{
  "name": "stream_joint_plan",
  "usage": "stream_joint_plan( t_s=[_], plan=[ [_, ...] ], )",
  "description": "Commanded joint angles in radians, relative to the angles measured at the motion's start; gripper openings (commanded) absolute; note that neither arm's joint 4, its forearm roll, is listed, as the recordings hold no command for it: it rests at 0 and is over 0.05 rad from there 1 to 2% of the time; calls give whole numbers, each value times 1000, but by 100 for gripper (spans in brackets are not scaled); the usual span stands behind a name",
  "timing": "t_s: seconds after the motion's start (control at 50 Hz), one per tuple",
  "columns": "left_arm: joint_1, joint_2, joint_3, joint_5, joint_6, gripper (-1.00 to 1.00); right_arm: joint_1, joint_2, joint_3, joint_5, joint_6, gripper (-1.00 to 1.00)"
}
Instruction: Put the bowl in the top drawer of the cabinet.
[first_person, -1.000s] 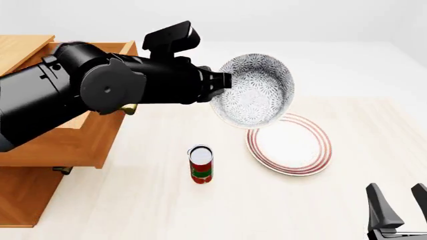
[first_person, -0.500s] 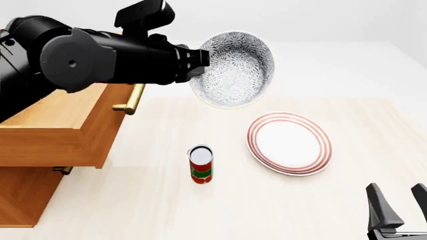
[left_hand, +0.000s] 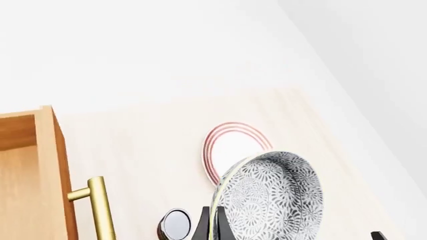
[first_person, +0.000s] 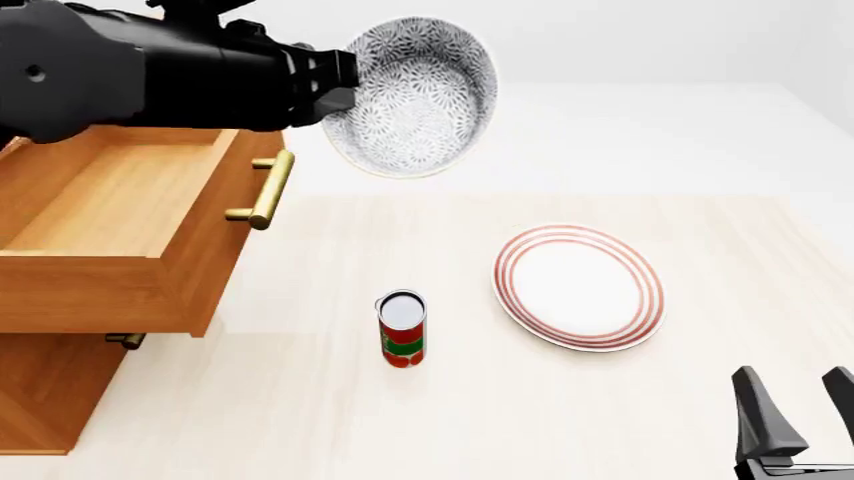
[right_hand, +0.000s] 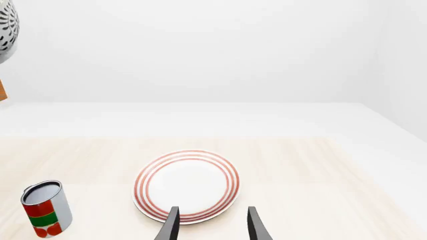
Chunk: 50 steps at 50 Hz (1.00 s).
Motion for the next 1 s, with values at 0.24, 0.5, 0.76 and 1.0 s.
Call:
stream_joint_plan(
  t_s=[0.24,0.5,0.76,1.0],
  plan=[
    [103,-60,-28,62,15,-100,2,0,0,-1,1,100],
    [147,-89,-41,86,23,-100,2,0,0,-1,1,100],
    [198,-132,-56,126,32,-100,2,0,0,-1,1,100],
    [249,-149,-81,153,44,-100,2,0,0,-1,1,100]
  ],
)
